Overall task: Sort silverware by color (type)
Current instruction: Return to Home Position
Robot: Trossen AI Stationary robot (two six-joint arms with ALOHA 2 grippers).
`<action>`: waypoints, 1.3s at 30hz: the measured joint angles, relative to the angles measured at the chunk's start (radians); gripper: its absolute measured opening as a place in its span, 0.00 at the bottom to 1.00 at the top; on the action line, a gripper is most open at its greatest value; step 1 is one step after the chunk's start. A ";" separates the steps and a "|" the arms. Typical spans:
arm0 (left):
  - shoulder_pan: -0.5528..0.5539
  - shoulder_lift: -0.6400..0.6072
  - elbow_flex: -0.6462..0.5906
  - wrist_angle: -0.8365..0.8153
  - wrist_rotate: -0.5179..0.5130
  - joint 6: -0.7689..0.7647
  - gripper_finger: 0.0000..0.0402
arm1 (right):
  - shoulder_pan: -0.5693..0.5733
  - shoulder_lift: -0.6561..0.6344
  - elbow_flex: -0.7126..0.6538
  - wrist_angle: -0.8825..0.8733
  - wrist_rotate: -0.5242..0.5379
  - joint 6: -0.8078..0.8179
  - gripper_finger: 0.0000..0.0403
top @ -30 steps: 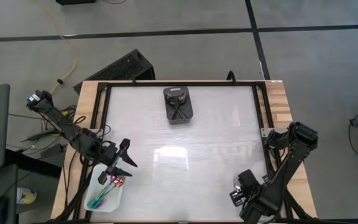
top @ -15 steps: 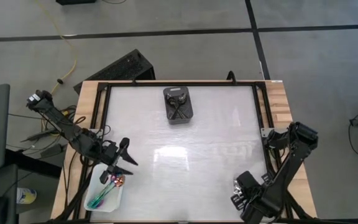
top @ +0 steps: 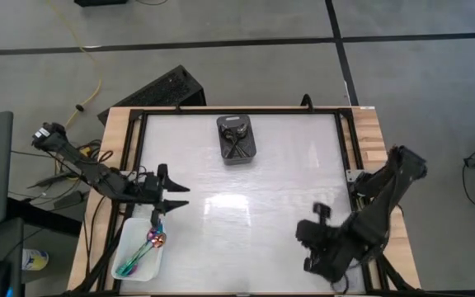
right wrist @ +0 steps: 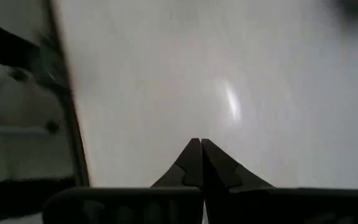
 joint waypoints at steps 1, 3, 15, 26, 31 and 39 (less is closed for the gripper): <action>0.010 -0.006 0.003 -0.004 0.008 0.018 0.42 | -0.011 -0.027 0.000 0.042 0.038 -0.094 0.04; 0.033 -0.031 0.015 -0.007 0.043 0.044 0.42 | -0.039 -0.091 0.000 0.134 0.079 -0.263 0.05; 0.088 -0.324 0.070 -0.402 0.130 0.036 0.42 | -0.274 -0.525 -0.447 0.794 -0.011 -0.754 0.05; 0.087 -0.496 -0.087 -0.505 0.182 -0.148 0.42 | -0.613 -0.770 -1.157 1.591 -0.251 -0.580 0.06; 0.087 -0.556 -0.176 -0.471 0.191 -0.193 0.42 | -0.717 -0.767 -1.312 1.738 -0.288 -0.522 0.06; 0.087 -0.648 -0.268 -0.463 0.154 -0.181 0.42 | -0.807 -0.776 -1.533 2.146 -0.293 -0.594 0.06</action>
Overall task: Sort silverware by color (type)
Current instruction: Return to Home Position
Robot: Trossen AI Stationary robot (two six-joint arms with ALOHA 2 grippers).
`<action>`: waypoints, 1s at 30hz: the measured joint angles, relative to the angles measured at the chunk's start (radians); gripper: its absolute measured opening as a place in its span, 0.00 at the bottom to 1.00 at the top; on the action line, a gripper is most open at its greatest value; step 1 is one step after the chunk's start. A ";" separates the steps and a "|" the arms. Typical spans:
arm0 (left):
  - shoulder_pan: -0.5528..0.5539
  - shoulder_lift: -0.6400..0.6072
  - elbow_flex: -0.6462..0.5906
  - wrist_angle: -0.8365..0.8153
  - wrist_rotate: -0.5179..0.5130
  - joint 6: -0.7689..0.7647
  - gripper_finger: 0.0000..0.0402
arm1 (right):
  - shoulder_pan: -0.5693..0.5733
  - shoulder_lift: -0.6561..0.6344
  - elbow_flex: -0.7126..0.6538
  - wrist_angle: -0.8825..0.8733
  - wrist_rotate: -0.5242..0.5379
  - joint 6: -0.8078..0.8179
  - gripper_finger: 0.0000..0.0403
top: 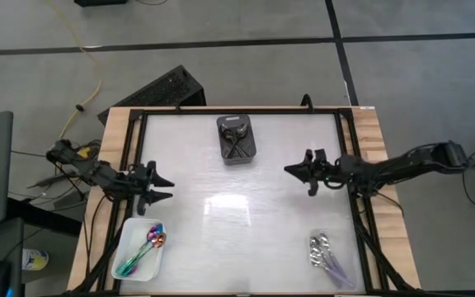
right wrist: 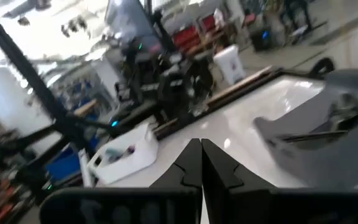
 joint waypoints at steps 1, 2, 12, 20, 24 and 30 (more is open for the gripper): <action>0.000 -0.009 -0.009 0.006 -0.016 0.011 0.42 | -0.017 0.001 -0.024 0.042 -0.006 -0.003 0.06; 0.000 -0.018 -0.023 0.026 -0.034 0.029 0.42 | -0.035 0.001 -0.045 0.071 -0.022 -0.004 0.06; 0.000 -0.074 -0.061 0.116 -0.070 0.263 0.42 | -0.199 -0.031 -0.104 0.097 -0.306 -0.050 0.05; 0.000 -0.073 -0.056 0.054 -0.101 0.271 0.42 | -0.331 -0.227 -0.104 -0.155 -0.342 -0.129 0.05; 0.000 -0.073 -0.056 0.026 -0.128 0.267 0.42 | -0.375 -0.323 -0.104 -0.286 -0.379 -0.153 0.05; 0.000 -0.073 -0.089 0.087 -0.130 0.290 0.42 | -0.397 -0.413 -0.104 -0.332 -0.391 -0.203 0.05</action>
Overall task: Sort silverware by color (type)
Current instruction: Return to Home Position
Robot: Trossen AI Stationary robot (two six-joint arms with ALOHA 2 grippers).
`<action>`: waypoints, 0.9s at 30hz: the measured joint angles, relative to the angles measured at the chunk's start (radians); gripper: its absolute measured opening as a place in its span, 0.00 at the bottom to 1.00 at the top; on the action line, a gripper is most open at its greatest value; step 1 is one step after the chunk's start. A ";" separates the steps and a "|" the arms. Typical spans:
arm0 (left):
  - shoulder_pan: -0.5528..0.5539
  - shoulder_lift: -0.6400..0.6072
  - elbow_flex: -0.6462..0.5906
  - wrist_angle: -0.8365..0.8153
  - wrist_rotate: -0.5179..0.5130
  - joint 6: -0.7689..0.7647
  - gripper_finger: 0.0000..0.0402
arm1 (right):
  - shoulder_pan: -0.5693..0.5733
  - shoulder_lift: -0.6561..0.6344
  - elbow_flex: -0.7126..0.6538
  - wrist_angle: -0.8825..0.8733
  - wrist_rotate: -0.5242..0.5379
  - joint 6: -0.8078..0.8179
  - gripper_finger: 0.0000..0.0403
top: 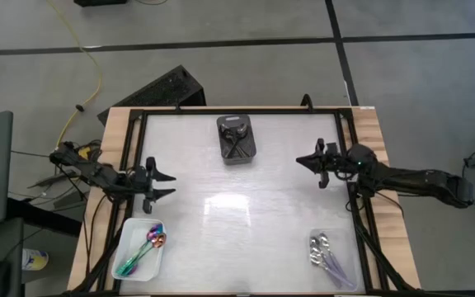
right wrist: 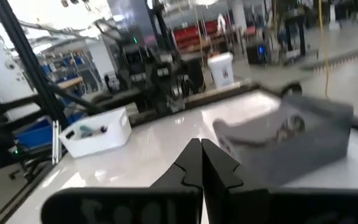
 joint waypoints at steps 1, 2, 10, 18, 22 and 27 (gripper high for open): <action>0.000 0.000 -0.016 0.029 0.000 0.006 0.42 | 0.000 -0.003 0.000 0.017 0.000 -0.004 0.05; 0.000 0.000 -0.032 0.056 0.000 0.009 0.42 | 0.000 -0.005 0.000 0.030 0.000 -0.009 0.05; 0.001 0.002 -0.058 0.115 0.093 0.023 0.42 | 0.002 -0.005 0.000 0.012 0.000 -0.053 0.07; 0.001 0.003 -0.059 0.113 0.035 0.047 0.42 | 0.002 -0.004 0.000 -0.054 0.000 -0.048 0.08; 0.001 0.003 -0.059 0.114 0.020 0.047 0.42 | 0.002 -0.004 0.000 -0.122 0.000 -0.050 0.08; 0.001 0.003 -0.060 0.113 0.020 0.047 0.42 | 0.008 -0.004 0.000 -0.134 0.001 -0.224 0.08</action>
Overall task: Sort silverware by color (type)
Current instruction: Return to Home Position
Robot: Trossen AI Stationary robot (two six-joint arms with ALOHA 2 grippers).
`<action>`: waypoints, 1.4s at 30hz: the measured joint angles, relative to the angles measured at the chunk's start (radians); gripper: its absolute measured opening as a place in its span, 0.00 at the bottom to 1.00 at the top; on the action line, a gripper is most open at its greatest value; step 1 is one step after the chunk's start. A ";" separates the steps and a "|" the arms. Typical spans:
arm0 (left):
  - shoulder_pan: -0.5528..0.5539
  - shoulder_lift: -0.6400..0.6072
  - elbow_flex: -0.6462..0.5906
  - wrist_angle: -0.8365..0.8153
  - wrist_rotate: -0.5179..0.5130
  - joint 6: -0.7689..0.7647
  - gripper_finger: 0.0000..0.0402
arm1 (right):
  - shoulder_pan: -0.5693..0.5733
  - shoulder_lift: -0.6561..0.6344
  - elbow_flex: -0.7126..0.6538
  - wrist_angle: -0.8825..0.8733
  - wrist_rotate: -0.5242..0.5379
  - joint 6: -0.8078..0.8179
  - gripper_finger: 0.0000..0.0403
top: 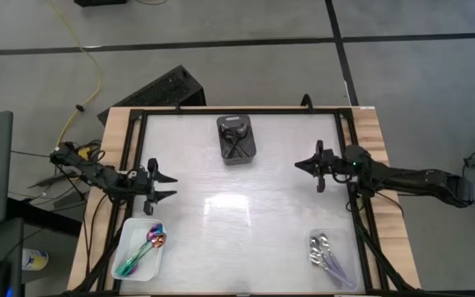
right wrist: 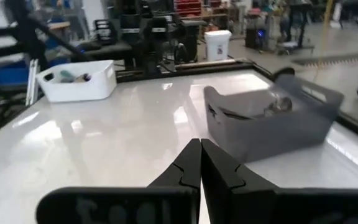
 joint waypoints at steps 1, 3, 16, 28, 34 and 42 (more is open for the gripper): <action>0.000 0.000 0.000 0.000 0.001 0.000 0.42 | 0.007 0.000 0.000 0.005 0.000 -0.023 0.08; 0.000 0.000 0.000 0.000 0.001 0.000 0.42 | 0.026 -0.004 0.000 0.006 -0.001 -0.056 0.08; 0.000 0.000 0.000 0.000 0.002 0.000 0.42 | 0.070 -0.270 0.000 -0.210 0.003 -0.139 0.08; 0.000 0.000 -0.001 0.000 0.004 -0.001 0.42 | 0.070 -0.455 0.003 -0.323 0.053 -0.146 0.08; 0.000 0.000 -0.002 0.002 0.005 -0.001 0.42 | 0.069 -0.445 0.003 -0.326 0.055 -0.112 0.08; 0.000 0.000 -0.002 0.002 0.004 -0.001 0.42 | 0.069 -0.444 0.003 -0.327 0.055 -0.112 0.08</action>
